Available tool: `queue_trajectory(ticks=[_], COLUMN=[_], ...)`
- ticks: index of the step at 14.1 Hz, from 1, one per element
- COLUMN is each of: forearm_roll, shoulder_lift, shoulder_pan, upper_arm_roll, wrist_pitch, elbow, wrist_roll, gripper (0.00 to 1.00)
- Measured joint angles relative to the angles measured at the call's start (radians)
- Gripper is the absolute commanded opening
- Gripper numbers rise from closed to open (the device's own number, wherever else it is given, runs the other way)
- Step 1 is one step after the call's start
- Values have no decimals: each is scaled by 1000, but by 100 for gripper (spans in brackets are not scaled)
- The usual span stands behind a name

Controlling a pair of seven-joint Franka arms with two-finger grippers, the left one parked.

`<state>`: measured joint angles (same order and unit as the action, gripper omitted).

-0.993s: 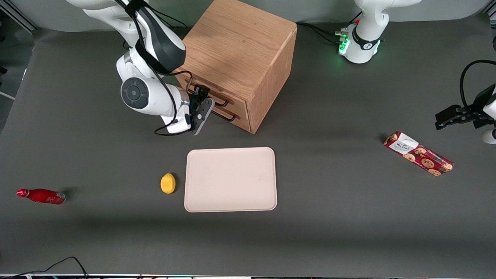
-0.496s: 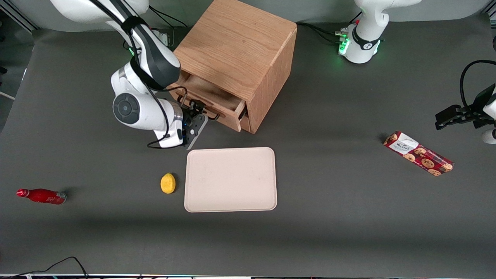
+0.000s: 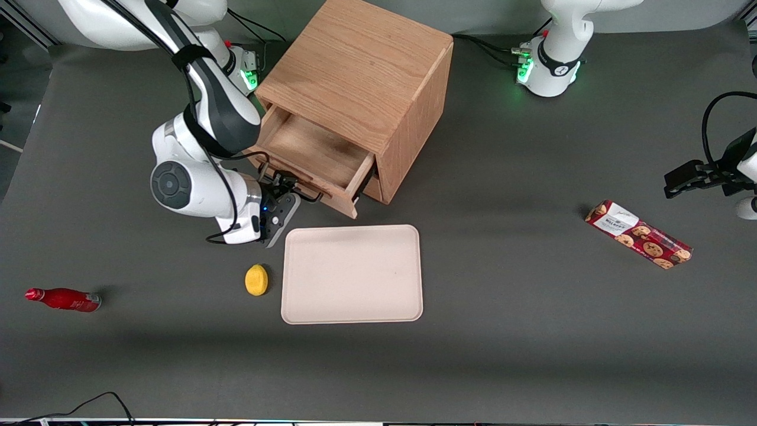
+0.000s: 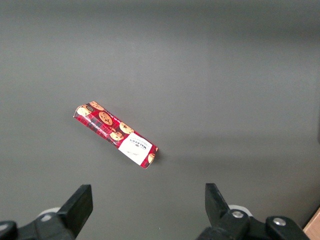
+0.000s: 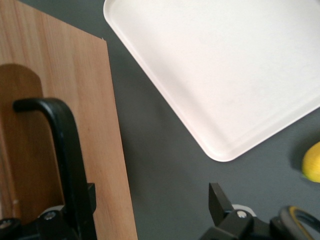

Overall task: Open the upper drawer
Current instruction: 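Pull the upper drawer outward by its handle with the right gripper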

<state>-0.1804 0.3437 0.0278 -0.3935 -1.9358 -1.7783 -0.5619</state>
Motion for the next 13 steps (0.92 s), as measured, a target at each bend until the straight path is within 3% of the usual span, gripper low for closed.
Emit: queue_trajectory(ticks=[5, 13], forearm_roll=[6, 84], shoulder_lift=[18, 155], shoulder_pan=[-3, -11], upper_arm_roll=[38, 88], wrist_pitch=[16, 97], elbow=[47, 267], wrist_roll=[-34, -82], gripper=[100, 100])
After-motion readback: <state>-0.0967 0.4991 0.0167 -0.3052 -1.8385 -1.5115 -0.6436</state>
